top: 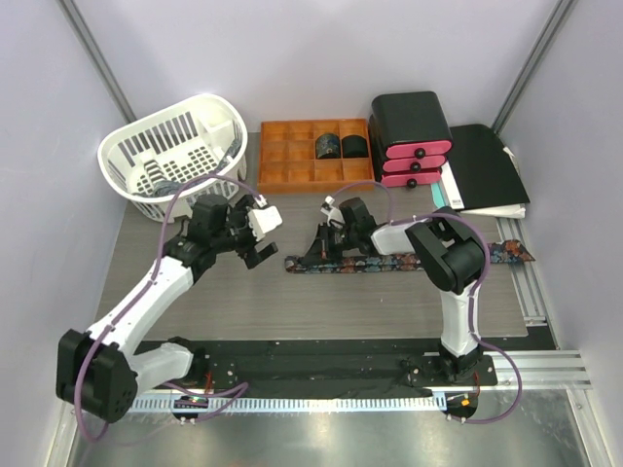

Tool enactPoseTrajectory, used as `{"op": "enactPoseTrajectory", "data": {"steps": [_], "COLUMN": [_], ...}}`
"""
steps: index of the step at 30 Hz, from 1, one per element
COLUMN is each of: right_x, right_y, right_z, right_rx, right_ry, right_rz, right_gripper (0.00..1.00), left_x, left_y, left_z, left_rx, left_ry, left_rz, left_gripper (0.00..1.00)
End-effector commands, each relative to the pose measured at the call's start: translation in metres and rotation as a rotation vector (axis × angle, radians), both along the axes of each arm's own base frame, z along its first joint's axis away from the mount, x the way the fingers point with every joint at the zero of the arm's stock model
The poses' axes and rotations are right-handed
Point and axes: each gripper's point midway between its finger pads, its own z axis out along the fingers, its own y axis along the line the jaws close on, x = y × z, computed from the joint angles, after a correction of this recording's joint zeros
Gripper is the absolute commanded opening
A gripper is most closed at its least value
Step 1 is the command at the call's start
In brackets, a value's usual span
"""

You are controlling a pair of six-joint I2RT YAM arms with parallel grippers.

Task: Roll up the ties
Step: Roll the tie at the center of the board.

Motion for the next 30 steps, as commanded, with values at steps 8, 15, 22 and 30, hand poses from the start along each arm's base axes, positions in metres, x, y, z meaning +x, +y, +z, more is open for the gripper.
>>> {"op": "enactPoseTrajectory", "data": {"steps": [8,15,22,30], "right_x": [0.003,0.003,0.005,0.004], "right_y": [-0.008,-0.005,0.000,0.005], "right_z": [-0.011,-0.009,-0.001,0.011], "right_rx": [-0.042,-0.044,-0.031,0.002], "right_ry": [-0.174,-0.155,-0.153,-0.119], "right_rz": [0.031,0.020,0.021,0.005], "right_gripper": [0.01,0.01,0.01,0.01], "left_x": [-0.021,-0.011,0.014,0.010], "left_y": [-0.031,-0.053,-0.067,-0.065], "left_z": [-0.038,-0.085,-0.108,-0.121], "left_rx": [-0.046,0.091,0.198,0.279], "left_ry": [0.180,0.155,0.188,0.193], "left_rz": [-0.187,-0.316,-0.301,-0.375], "left_gripper": [1.00,0.97,0.89,0.66]}}
